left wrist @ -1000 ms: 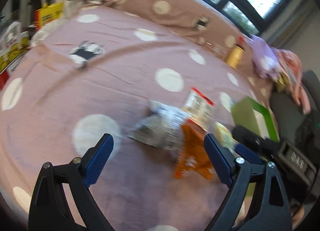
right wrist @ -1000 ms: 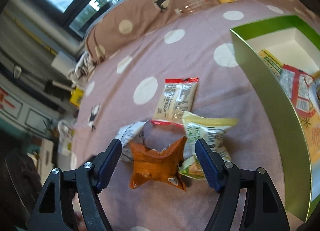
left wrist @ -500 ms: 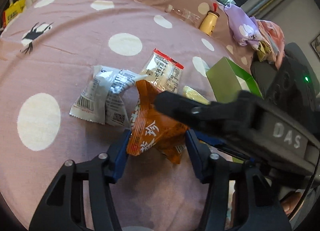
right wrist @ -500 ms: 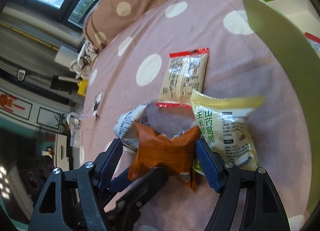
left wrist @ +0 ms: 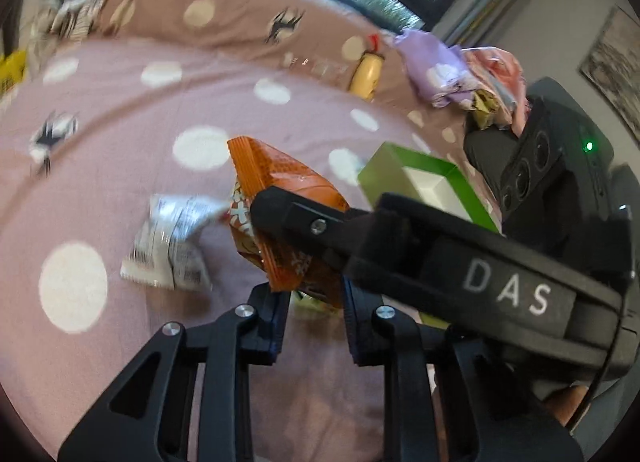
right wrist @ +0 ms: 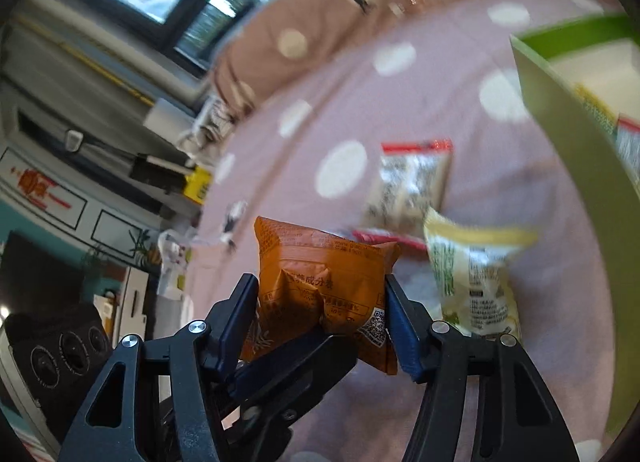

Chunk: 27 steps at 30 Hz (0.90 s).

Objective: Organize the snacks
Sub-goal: 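Lift the orange bag with the right tool and drop it into the box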

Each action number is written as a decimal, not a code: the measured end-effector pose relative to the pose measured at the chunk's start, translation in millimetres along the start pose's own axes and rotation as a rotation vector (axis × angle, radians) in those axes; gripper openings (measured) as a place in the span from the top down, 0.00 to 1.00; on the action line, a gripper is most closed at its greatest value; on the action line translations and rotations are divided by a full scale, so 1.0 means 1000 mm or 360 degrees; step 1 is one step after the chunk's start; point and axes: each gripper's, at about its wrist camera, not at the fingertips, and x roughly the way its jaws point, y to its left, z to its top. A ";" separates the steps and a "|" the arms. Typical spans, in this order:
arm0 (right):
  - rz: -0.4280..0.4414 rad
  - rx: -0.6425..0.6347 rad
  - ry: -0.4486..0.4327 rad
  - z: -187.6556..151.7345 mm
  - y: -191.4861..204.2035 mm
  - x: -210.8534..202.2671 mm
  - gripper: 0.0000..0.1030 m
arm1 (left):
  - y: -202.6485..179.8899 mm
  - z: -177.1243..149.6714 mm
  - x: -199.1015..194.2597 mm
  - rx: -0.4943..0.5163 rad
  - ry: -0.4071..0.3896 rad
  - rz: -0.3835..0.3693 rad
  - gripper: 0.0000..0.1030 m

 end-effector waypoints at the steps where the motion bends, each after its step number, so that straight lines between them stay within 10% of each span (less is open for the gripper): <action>1: 0.0013 -0.0004 -0.0035 0.002 0.000 -0.007 0.38 | -0.005 0.002 -0.002 0.0025 -0.0019 -0.0001 0.79; 12: 0.0039 0.0129 -0.0418 0.020 -0.036 -0.085 0.38 | -0.075 0.023 0.006 0.0347 -0.0087 -0.0142 0.79; 27: -0.0144 0.0499 -0.0713 0.028 -0.128 -0.144 0.38 | -0.157 0.035 0.084 0.0684 0.0162 -0.0395 0.81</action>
